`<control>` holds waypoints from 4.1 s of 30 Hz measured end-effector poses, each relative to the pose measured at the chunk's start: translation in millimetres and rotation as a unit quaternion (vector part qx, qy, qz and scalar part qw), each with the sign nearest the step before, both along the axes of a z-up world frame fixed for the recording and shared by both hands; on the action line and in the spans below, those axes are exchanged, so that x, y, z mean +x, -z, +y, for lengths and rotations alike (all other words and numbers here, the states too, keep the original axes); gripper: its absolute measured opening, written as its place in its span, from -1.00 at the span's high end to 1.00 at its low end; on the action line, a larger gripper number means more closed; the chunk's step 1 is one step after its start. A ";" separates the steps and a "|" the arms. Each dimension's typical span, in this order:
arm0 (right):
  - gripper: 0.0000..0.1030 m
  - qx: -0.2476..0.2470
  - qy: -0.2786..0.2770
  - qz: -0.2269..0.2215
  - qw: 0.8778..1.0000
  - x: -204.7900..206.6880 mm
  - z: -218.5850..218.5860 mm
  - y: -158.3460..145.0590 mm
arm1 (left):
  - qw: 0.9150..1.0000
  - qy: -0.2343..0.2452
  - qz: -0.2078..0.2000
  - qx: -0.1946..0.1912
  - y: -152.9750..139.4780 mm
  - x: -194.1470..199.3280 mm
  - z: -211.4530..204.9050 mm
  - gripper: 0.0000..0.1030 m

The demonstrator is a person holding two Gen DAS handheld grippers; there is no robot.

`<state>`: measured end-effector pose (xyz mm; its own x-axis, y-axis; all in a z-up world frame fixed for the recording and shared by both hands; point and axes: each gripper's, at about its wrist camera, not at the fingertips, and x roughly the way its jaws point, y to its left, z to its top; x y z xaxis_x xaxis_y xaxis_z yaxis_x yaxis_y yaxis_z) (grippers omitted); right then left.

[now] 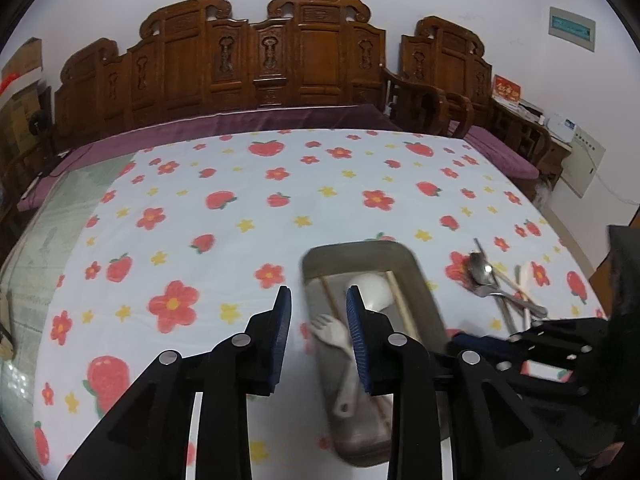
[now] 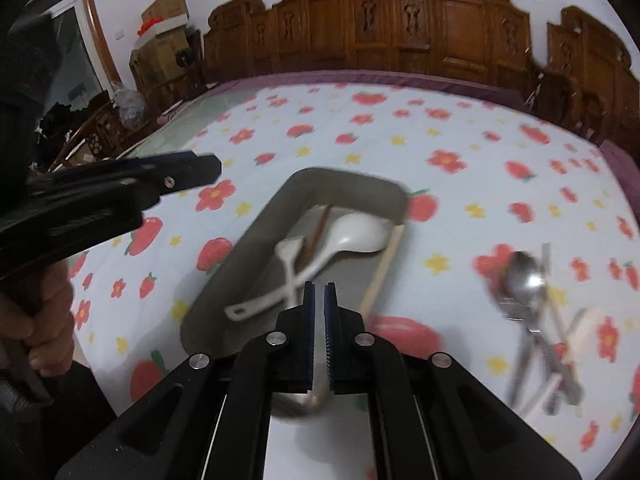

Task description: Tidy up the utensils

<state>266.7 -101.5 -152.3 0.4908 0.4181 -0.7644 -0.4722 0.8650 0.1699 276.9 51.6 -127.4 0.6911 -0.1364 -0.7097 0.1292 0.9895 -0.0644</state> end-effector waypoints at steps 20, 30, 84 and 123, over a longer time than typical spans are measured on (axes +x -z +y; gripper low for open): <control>0.60 -0.114 0.072 0.022 0.991 34.1 -154.9 54.0 | 0.997 0.074 -0.010 0.007 21.1 -14.9 -94.0 -0.57; 0.60 -0.152 0.042 0.050 0.986 60.2 -137.3 72.4 | 0.993 0.116 -0.002 0.019 31.9 -25.1 -127.1 -0.57; 0.84 -0.060 0.072 0.003 0.996 -9.3 -214.6 12.5 | 0.991 0.125 0.011 0.047 40.8 -29.5 -182.2 -0.57; 0.83 -0.056 0.135 0.032 0.989 -15.1 -283.4 57.5 | 0.988 0.079 0.129 -0.041 109.0 67.8 -250.1 0.81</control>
<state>251.6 -384.9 -209.8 0.5216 0.1887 -0.8320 -0.2122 0.9733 0.0877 344.7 -198.5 -236.4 0.4542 -0.2932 -0.8413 0.2506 0.9482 -0.1952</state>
